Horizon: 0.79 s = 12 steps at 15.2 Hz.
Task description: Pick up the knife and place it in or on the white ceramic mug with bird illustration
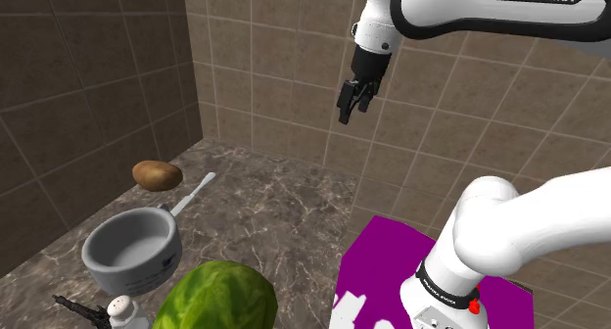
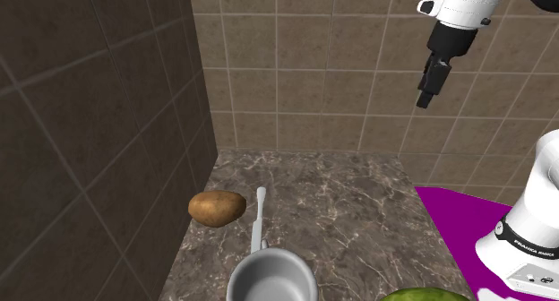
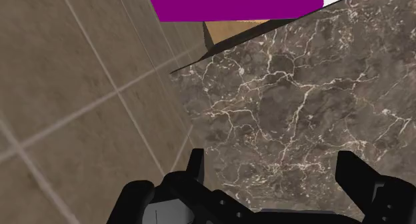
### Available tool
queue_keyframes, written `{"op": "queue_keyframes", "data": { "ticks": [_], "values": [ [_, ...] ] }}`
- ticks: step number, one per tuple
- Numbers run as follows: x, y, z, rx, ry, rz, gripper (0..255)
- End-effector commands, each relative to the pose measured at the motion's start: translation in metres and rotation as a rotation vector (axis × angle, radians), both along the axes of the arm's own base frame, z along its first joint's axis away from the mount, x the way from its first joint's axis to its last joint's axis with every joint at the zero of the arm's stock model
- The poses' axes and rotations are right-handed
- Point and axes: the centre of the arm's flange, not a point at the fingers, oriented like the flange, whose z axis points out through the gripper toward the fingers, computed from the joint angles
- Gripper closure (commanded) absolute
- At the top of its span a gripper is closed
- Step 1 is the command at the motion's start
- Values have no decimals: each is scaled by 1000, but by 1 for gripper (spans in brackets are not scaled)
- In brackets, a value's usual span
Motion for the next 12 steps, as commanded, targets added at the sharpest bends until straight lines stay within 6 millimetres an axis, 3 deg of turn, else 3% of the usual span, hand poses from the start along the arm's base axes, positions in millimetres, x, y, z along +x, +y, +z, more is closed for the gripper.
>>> {"op": "queue_keyframes", "data": {
  "ticks": [1,12],
  "values": [
    [0,0,0,0,0,0,0],
    [41,123,-65,32,13,-318,0]
  ]
}}
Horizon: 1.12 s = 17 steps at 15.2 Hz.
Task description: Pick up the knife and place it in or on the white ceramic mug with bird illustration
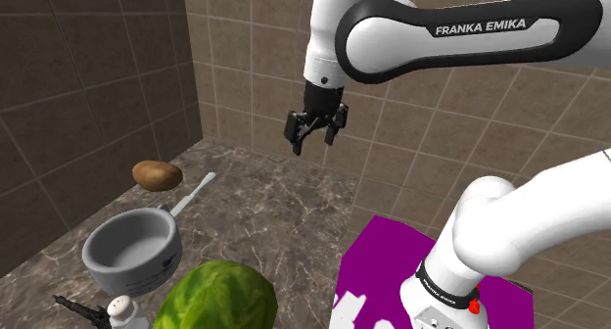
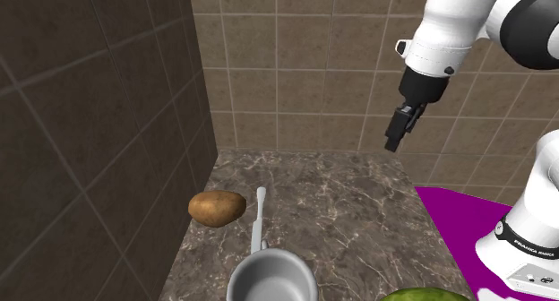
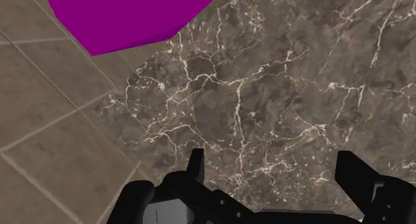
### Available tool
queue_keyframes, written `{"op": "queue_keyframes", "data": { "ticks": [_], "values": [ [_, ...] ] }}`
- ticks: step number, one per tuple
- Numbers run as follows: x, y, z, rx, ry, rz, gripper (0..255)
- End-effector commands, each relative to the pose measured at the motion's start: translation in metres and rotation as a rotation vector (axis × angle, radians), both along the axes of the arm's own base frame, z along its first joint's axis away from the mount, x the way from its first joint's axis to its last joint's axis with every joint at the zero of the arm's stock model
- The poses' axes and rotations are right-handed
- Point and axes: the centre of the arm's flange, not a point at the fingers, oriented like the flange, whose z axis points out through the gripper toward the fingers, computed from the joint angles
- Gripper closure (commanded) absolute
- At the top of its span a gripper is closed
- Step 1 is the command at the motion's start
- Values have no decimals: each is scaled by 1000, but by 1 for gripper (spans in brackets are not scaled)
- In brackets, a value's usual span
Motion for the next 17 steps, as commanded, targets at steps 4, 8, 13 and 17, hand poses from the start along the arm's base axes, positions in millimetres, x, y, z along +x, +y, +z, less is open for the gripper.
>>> {"op": "queue_keyframes", "data": {
  "ticks": [4,8,13,17],
  "values": [
    [31,51,-28,16,5,-151,0],
    [60,89,-50,28,10,-267,0],
    [102,133,-78,43,16,-412,0],
    [139,163,-99,54,20,-527,0]
  ]
}}
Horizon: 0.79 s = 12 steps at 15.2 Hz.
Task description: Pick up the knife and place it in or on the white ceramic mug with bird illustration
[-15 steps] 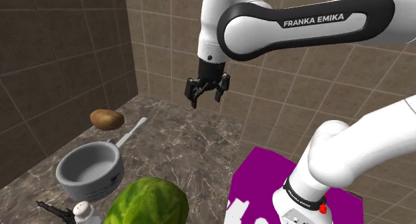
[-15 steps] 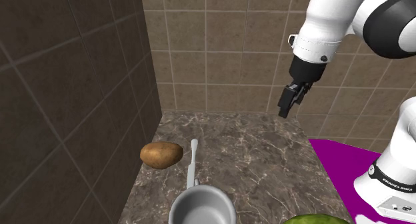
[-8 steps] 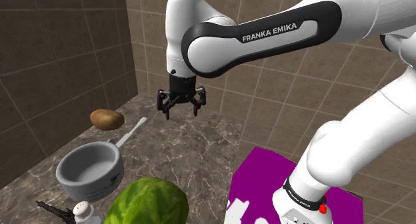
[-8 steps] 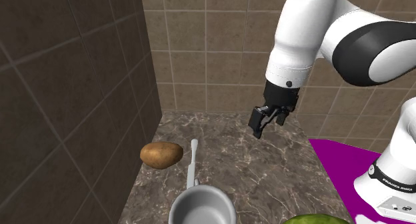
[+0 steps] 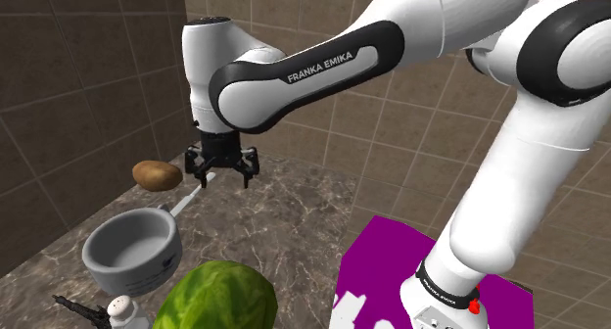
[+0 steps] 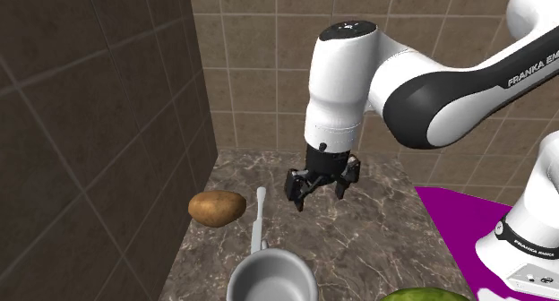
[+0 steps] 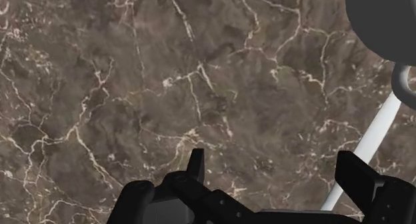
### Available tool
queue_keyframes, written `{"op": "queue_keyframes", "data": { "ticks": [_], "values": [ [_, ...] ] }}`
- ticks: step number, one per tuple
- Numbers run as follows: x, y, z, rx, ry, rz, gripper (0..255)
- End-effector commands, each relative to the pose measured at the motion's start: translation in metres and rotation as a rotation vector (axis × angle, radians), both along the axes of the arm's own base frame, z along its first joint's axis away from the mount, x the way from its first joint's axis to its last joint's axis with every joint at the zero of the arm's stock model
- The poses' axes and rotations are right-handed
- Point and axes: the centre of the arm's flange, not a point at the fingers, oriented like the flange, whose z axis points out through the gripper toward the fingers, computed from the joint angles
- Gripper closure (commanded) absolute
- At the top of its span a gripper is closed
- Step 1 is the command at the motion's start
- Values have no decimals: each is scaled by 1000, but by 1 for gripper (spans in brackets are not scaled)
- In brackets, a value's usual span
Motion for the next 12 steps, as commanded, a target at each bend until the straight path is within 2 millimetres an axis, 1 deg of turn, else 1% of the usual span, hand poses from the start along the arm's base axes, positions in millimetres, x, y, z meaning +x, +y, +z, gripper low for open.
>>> {"op": "queue_keyframes", "data": {
  "ticks": [1,6,10,11,12],
  "values": [
    [21,14,-11,6,2,-64,0],
    [73,44,-38,21,8,-209,0],
    [117,63,-59,33,12,-325,0],
    [123,65,-62,34,13,-338,0],
    [123,65,-67,34,13,-338,0]
  ]
}}
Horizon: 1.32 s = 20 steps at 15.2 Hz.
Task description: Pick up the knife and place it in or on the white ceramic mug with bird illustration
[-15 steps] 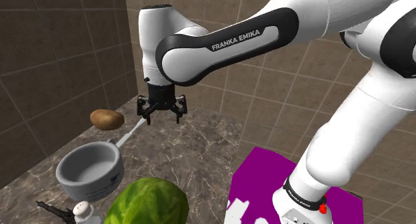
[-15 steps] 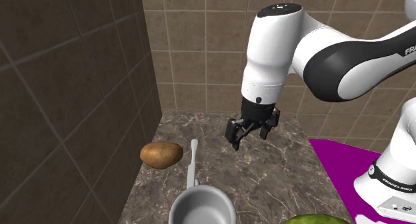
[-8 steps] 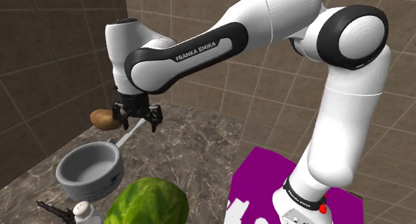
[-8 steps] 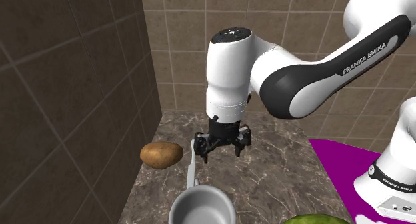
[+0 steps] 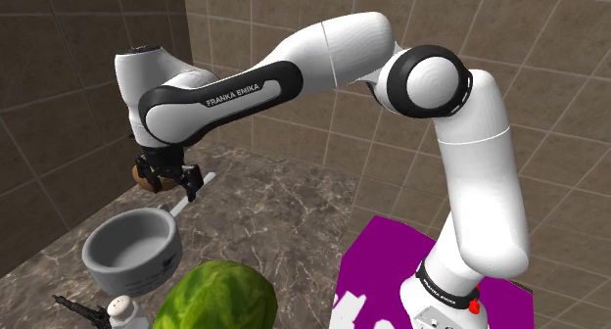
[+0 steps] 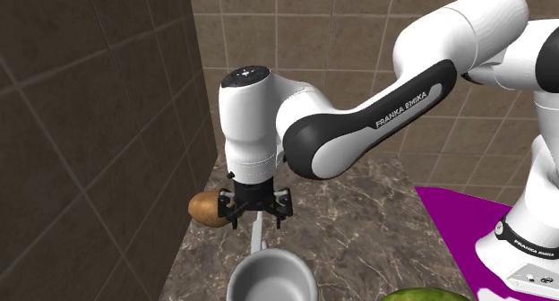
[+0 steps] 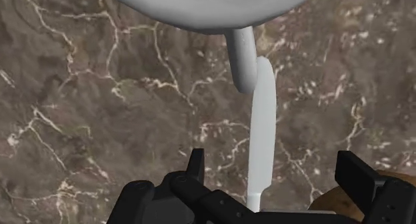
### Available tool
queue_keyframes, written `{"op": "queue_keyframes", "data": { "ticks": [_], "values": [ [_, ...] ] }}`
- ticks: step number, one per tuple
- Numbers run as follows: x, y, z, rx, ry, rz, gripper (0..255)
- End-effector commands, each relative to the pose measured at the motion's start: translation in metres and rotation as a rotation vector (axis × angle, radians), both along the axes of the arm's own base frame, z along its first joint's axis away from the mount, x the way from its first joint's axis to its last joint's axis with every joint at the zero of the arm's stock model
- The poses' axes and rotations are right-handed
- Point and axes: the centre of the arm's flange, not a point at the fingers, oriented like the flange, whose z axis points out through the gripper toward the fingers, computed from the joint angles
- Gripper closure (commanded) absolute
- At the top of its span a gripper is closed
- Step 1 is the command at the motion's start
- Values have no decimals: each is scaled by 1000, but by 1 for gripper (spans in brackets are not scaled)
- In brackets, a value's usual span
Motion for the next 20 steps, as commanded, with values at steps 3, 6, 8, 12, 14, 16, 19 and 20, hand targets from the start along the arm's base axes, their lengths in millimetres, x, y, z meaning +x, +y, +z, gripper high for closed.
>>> {"op": "queue_keyframes", "data": {
  "ticks": [3,6,8,12,14,16,19,20],
  "values": [
    [4,0,-23,0,0,-12,0],
    [4,0,-39,0,0,-12,0],
    [4,0,-42,0,0,-12,0],
    [4,0,-42,0,0,-12,0],
    [4,0,-42,0,0,-12,0],
    [4,0,-42,0,0,-12,255],
    [5,0,-42,0,0,-12,255],
    [5,0,-42,0,0,-12,255]
  ]
}}
